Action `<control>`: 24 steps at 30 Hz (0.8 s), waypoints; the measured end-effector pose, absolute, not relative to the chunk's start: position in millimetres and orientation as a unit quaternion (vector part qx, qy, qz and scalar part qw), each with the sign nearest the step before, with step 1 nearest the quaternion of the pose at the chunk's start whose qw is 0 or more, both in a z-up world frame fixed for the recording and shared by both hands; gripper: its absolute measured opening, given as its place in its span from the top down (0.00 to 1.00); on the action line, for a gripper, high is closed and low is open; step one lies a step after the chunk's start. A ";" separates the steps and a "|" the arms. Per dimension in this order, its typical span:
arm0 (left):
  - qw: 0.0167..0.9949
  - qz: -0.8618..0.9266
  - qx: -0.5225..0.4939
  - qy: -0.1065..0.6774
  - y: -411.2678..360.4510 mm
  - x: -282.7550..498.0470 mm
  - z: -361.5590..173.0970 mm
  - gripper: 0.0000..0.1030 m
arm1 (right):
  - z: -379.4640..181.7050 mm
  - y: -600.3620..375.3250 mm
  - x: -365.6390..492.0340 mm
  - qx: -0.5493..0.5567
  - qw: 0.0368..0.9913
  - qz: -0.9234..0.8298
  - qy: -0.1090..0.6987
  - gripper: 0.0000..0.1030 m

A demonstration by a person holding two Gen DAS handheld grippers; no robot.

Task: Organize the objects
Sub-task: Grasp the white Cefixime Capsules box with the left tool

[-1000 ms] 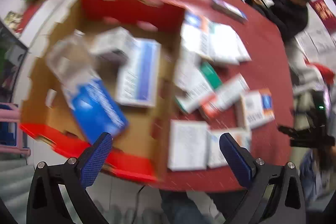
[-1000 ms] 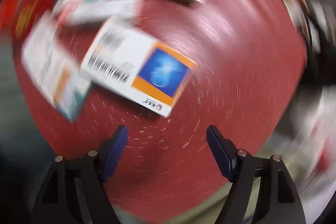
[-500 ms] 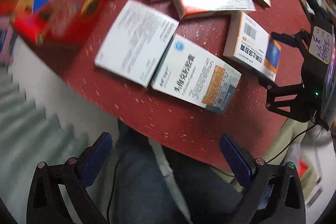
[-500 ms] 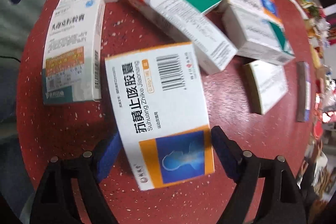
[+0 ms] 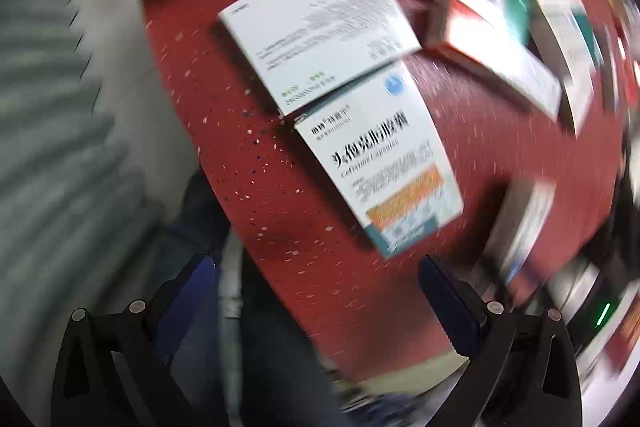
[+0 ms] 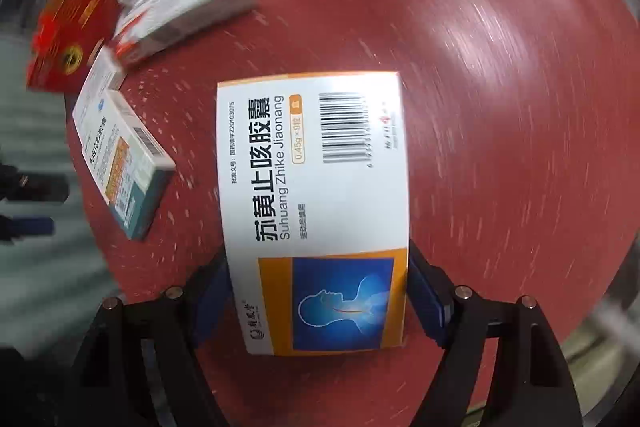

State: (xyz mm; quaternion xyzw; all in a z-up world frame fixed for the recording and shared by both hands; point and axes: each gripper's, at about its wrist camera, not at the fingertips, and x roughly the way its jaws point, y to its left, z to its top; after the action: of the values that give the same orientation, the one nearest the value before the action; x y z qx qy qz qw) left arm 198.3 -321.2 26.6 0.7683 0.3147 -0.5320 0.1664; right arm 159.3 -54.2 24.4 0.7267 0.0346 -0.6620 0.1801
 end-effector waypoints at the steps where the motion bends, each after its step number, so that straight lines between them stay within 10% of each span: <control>1: 0.192 -0.532 0.758 0.325 -319.3 199.1 26.1 0.00 | 24.9 -51.3 165.0 0.725 0.177 -0.664 0.032 0.24; 24: 0.429 -0.560 0.628 0.330 -257.6 155.4 30.3 0.00 | 38.4 -82.4 173.3 0.725 0.177 -0.655 0.119 0.22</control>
State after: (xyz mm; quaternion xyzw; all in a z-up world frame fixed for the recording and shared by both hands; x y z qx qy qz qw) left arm 155.4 -257.6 30.3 0.6277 0.3300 -0.5598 0.4286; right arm 173.3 -82.4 38.4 0.7250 0.1188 -0.6550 0.1769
